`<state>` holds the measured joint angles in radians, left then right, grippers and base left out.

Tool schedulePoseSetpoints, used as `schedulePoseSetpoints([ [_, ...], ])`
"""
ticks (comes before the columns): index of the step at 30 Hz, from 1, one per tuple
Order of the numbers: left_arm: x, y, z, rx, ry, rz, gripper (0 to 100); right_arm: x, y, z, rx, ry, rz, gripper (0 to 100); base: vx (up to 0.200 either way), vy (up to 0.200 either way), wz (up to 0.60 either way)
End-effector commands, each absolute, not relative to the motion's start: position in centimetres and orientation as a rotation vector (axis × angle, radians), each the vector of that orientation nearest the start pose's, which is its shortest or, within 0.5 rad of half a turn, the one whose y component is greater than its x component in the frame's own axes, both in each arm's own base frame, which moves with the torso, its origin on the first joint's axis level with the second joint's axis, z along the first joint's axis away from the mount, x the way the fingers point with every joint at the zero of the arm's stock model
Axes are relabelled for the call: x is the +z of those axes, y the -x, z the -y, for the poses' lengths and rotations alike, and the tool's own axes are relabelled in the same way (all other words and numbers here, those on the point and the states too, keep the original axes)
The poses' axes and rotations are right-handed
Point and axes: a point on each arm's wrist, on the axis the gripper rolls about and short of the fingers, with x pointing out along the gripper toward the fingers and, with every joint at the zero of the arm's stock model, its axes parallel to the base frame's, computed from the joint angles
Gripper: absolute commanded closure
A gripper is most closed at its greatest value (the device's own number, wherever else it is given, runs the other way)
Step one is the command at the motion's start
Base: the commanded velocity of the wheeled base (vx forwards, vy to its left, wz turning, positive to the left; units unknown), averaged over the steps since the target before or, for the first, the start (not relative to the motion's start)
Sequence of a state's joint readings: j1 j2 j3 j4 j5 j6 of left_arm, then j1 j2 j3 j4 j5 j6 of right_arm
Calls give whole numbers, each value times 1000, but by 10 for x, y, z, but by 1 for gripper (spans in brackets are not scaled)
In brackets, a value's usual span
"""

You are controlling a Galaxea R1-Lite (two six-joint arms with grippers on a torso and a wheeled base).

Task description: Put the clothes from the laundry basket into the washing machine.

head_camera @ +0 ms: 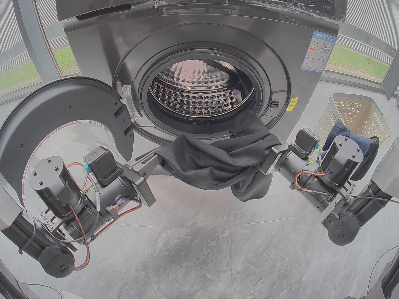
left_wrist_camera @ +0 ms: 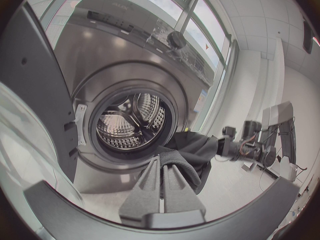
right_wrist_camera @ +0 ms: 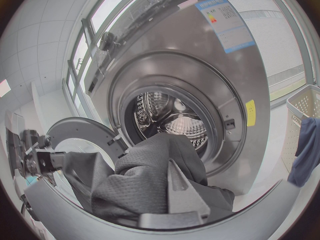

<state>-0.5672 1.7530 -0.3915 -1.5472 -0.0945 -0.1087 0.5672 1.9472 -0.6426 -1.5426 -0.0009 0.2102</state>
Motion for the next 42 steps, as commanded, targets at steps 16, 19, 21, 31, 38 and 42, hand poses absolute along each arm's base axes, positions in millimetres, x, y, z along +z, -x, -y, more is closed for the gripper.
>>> schedulePoseSetpoints([
  [16, 119, -221, 146, -718, 68, -7, 0, 175, -268, -182, 621, -297, 239, 100, 0, 0, 0],
  [19, 117, -220, 146, -716, 69, -19, 0, 176, -269, -182, 621, -297, 240, 100, 0, 0, 0],
  [21, 111, -218, 145, -717, 61, -48, 0, 174, -269, -182, 620, -297, 236, 100, 0, 0, 0],
  [31, 97, -212, 146, -728, 37, -112, 0, 176, -272, -179, 606, -298, 245, 100, 0, 0, 0],
  [38, 82, -204, 147, -748, 10, -186, 0, 178, -277, -173, 586, -297, 257, 100, 0, 0, 0],
  [42, 74, -203, 148, -752, -7, -216, 0, 177, -278, -173, 583, -298, 254, 100, 0, 0, 0],
])
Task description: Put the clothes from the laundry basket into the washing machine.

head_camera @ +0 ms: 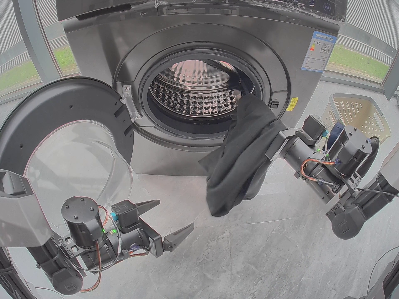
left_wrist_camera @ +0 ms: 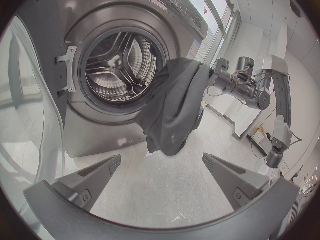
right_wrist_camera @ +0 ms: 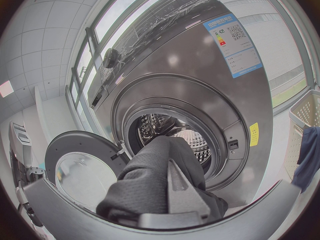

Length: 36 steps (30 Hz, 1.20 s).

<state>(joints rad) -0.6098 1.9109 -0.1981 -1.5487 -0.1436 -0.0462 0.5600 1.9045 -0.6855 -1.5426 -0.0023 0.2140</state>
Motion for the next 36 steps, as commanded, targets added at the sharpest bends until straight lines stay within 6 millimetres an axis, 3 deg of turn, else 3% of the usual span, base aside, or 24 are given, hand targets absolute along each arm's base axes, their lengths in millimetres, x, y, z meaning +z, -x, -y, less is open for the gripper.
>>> schedulePoseSetpoints([
  [1, 72, -202, 148, -757, -14, -227, 0, 177, -278, -174, 583, -298, 254, 100, 0, 0, 0],
  [6, 72, -201, 149, -762, -20, -224, 0, 180, -277, -177, 588, -304, 264, 100, 0, 0, 0],
  [11, 89, -216, 174, -799, 17, -111, 0, 176, -268, -198, 621, -309, 248, 100, 0, 0, 0],
  [16, 98, -235, 189, -805, 41, -34, 0, 154, -283, -216, 631, -279, 209, 100, 0, 0, 0],
  [20, 105, -248, 200, -811, 56, 22, 0, 149, -291, -229, 642, -276, 220, 100, 0, 0, 0],
  [26, 96, -253, 216, -834, 55, 15, 0, 148, -295, -245, 653, -260, 247, 100, 0, 0, 0],
  [36, 79, -266, 222, -819, 41, -11, 0, 148, -286, -255, 679, -267, 244, 100, 0, 0, 0],
])
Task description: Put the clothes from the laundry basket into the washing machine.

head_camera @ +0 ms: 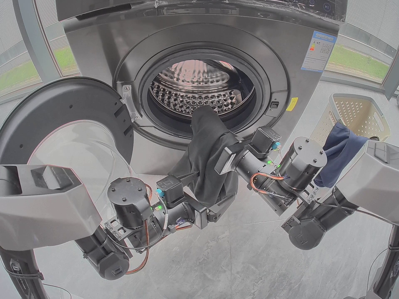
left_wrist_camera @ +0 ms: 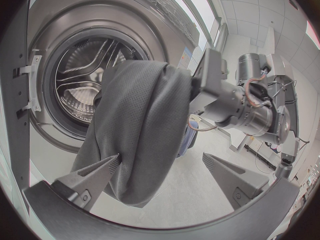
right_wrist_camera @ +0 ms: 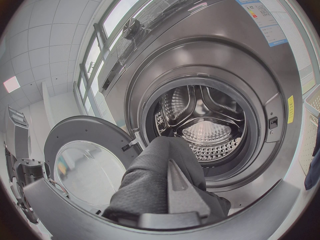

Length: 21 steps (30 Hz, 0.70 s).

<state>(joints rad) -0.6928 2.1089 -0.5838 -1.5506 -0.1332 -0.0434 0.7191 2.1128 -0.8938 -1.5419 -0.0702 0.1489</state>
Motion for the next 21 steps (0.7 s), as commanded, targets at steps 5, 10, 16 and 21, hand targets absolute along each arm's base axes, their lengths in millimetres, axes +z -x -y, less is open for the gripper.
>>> schedulePoseSetpoints([
  [5, 80, -286, 221, -751, 55, 22, 0, 150, -273, -256, 700, -265, 230, 100, 0, 0, 0],
  [10, 68, -303, 220, -700, 49, 19, 0, 155, -259, -261, 712, -276, 229, 100, 0, 0, 0],
  [16, 64, -315, 220, -654, 55, 32, 0, 159, -253, -263, 712, -286, 235, 100, 0, 0, 0],
  [21, 62, -316, 221, -654, 52, 28, 0, 160, -253, -263, 711, -289, 238, 100, 0, 0, 0],
])
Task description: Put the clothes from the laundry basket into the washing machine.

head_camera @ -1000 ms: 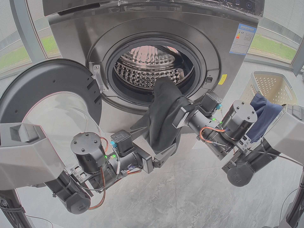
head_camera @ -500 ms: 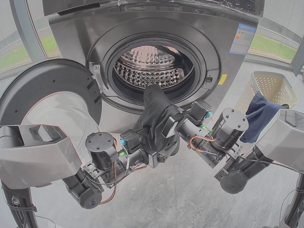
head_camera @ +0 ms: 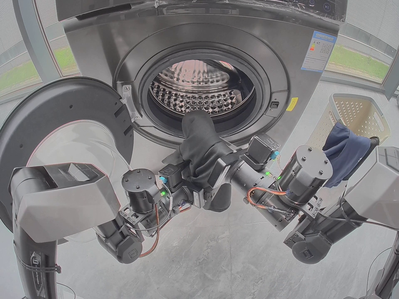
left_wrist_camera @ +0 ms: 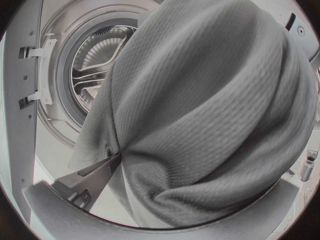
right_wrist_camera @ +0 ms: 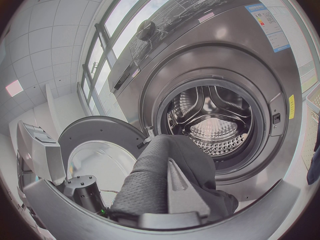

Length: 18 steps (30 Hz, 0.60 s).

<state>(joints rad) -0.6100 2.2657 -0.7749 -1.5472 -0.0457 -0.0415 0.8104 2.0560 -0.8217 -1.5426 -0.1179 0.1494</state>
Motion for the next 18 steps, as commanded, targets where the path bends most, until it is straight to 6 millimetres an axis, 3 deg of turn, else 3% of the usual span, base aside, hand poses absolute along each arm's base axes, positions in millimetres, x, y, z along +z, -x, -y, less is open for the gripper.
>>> schedulePoseSetpoints([
  [1, 61, -317, 221, -651, 52, 27, 0, 161, -252, -263, 711, -292, 241, 100, 0, 0, 0],
  [6, 64, -320, 222, -636, 61, 41, 0, 160, -251, -262, 711, -291, 235, 100, 0, 0, 0],
  [7, 65, -320, 222, -632, 65, 48, 100, 159, -251, -261, 708, -290, 231, 100, 0, 0, 0],
  [14, 83, -331, 212, -574, 101, 103, 100, 159, -254, -244, 675, -283, 215, 100, 0, 0, 0],
  [18, 106, -328, 200, -555, 130, 154, 100, 154, -265, -223, 614, -263, 197, 100, 0, 0, 0],
])
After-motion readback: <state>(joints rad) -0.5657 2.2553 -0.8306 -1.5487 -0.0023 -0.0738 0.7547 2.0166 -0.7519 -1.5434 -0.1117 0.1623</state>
